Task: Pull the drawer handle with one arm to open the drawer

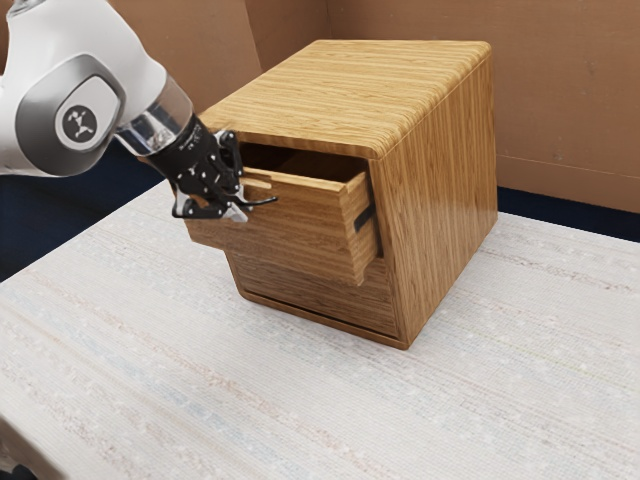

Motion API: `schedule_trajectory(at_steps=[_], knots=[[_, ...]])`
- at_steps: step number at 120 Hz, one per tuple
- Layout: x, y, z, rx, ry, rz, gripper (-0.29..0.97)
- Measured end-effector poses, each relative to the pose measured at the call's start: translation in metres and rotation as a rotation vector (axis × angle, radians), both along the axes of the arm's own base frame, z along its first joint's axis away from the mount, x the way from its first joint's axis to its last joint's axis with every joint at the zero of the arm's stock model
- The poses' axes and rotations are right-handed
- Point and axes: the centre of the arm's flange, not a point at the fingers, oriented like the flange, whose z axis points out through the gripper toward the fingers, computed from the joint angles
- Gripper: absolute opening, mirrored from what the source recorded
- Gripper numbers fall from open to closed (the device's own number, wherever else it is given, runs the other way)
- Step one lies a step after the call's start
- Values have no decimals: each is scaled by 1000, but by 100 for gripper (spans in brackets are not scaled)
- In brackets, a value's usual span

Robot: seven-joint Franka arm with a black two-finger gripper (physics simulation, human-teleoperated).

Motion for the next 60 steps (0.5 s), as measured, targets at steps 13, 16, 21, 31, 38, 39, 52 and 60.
schedule_trajectory(at_steps=[13, 16, 21, 31, 38, 39, 52, 60], knots=[[-12, -1, 2, -2, -4, -2, -8], [-17, -1, 2, -3, -5, -2, -8], [-24, -1, 3, -5, -9, -3, -9], [-35, -2, 4, 2, -11, -7, -11], [-40, -3, 3, 6, -10, -11, -11], [-41, -3, 3, 6, -10, -11, -11], [-53, -4, 2, 14, -13, -18, -11], [-63, -2, 3, 15, -20, -15, -11]])
